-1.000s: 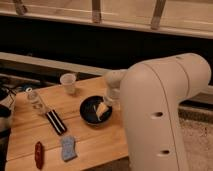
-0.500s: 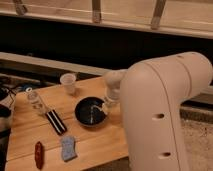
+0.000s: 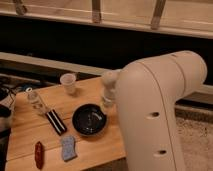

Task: Drag the ceramic bowl in a circle

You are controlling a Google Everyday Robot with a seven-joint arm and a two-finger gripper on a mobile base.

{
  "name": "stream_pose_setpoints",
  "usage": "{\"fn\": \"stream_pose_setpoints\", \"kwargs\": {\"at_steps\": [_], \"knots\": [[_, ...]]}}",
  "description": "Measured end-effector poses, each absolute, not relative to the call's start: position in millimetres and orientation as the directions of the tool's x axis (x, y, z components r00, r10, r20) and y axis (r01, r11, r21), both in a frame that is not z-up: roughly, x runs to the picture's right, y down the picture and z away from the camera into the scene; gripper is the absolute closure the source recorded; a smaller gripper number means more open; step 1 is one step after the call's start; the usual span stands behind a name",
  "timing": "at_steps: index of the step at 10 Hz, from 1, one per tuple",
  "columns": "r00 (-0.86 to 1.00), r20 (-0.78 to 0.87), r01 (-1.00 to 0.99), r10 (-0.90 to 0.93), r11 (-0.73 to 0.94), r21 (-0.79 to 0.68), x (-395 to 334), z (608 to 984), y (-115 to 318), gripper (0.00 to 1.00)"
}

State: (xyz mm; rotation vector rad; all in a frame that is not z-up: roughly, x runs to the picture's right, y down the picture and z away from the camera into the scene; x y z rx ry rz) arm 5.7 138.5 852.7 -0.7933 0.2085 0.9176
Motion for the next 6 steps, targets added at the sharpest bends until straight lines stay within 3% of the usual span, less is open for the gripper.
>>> {"fn": "stream_pose_setpoints", "kwargs": {"at_steps": [2, 4, 6], "knots": [[0.611, -0.466, -0.776, 0.64, 0.368, -0.512, 11, 848, 137, 0.77], [0.649, -0.398, -0.742, 0.648, 0.425, -0.518, -9, 824, 117, 0.53], [0.677, -0.346, -0.714, 0.649, 0.466, -0.522, -22, 799, 98, 0.35]]}}
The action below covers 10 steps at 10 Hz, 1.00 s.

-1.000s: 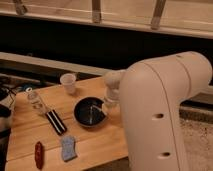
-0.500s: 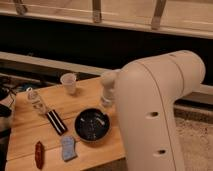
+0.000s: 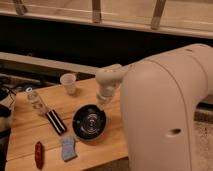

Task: Drag the ceramic bowl in a circle

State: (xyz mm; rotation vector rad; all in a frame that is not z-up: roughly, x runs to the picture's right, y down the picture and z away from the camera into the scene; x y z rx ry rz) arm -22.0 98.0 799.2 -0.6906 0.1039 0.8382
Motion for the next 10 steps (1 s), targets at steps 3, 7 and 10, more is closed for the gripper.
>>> {"fn": "stream_pose_setpoints", "kwargs": {"at_steps": [3, 7, 10], "knots": [[0.704, -0.297, -0.684, 0.645, 0.501, -0.53, -36, 782, 87, 0.2], [0.71, -0.298, -0.678, 0.638, 0.506, -0.534, -35, 792, 94, 0.2], [0.689, -0.352, -0.711, 0.634, 0.493, -0.502, -25, 808, 98, 0.2]]}}
